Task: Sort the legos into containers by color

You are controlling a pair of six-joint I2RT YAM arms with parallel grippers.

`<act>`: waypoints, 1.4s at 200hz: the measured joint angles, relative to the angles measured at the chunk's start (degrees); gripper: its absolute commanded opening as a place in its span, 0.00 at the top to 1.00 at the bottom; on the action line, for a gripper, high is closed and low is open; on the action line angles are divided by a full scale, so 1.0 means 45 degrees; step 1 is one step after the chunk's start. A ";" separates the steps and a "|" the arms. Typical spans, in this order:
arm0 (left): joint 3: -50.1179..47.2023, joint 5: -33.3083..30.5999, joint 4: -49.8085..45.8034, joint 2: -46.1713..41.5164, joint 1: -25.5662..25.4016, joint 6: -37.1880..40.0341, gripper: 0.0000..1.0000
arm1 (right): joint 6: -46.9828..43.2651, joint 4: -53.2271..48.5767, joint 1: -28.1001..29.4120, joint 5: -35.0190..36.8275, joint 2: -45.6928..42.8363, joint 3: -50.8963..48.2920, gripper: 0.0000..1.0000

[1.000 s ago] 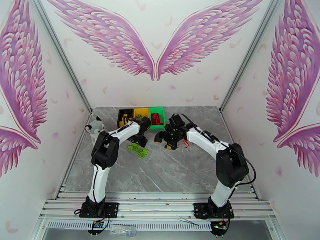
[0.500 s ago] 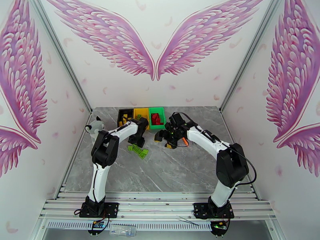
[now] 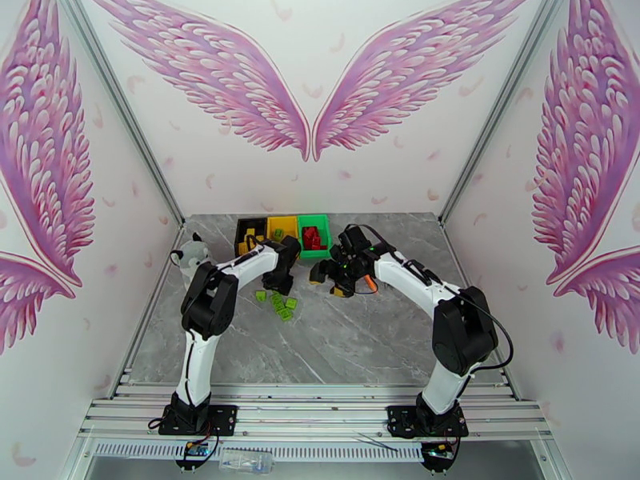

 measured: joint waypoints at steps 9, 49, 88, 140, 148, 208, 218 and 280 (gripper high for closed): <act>0.0000 0.0005 0.0000 -0.0214 -0.0049 -0.0044 0.63 | -0.0005 0.0000 -0.0015 0.0000 0.0019 0.0000 0.16; 0.0491 -0.0029 -0.0049 -0.0942 0.0068 -0.0287 0.63 | -0.0058 0.0000 -0.0029 0.0000 0.0461 0.0306 0.16; 0.2880 -0.0005 -0.0374 -0.0748 0.0792 -0.0549 0.62 | -0.0097 -0.0005 -0.0039 0.0000 0.0903 0.0908 0.16; 0.8427 0.0330 -0.1127 0.1851 0.1904 -0.0952 0.60 | -0.0126 -0.0015 -0.0160 0.0005 0.1234 0.1734 0.16; 0.9131 0.0408 -0.1282 0.2331 0.2035 -0.1010 0.58 | -0.0126 -0.0024 -0.0214 0.0005 0.1239 0.1768 0.16; 1.0894 0.1413 -0.1768 0.4104 0.2521 -0.1559 0.34 | -0.0117 -0.0053 -0.0393 0.0005 0.1243 0.1836 0.16; 1.0894 0.1515 -0.1783 0.4109 0.2521 -0.1637 0.33 | -0.0117 -0.0053 -0.0393 0.0005 0.1243 0.1836 0.15; 0.6883 0.1127 -0.0787 0.1627 0.2147 -0.1855 0.29 | -0.0233 -0.0117 -0.0214 0.0262 0.1234 0.1836 0.15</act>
